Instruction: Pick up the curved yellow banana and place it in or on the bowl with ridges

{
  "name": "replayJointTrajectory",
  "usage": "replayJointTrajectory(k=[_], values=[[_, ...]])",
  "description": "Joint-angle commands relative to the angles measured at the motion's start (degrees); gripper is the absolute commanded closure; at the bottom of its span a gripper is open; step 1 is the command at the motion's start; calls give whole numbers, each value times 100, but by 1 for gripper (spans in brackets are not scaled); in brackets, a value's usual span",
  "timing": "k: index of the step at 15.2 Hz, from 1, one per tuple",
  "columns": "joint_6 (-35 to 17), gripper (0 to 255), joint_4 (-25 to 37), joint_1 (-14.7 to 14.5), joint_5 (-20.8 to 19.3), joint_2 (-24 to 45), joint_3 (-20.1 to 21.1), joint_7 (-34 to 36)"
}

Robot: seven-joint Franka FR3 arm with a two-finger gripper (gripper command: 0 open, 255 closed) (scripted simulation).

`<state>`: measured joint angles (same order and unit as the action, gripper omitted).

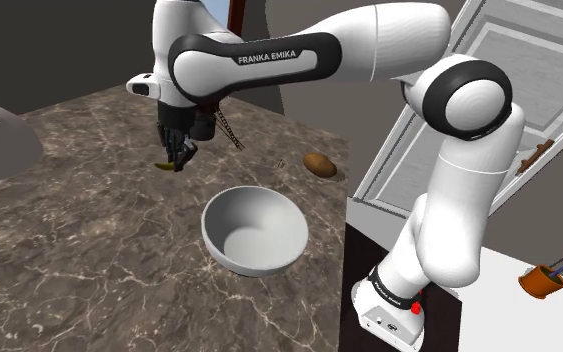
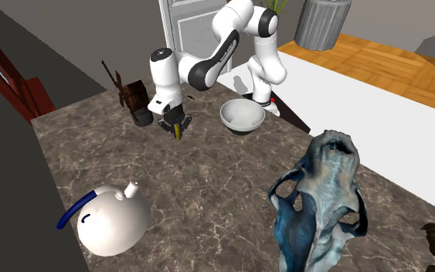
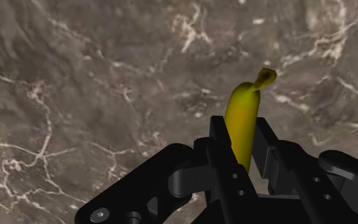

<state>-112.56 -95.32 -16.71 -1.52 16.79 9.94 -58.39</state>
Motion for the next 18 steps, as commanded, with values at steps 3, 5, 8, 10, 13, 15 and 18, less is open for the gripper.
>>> replayJointTrajectory(k=[3,5,8,10,13,15,18], values=[[285,255,229,0,12,-54,4,-4],[431,255,352,0,16,-77,7,-5],[652,255,550,-3,21,-101,10,-5],[803,255,692,-5,23,-110,12,-4],[1032,255,918,-10,24,-114,14,-2],[1188,255,1079,-14,23,-109,16,0],[1428,255,1338,-21,20,-89,19,5]])
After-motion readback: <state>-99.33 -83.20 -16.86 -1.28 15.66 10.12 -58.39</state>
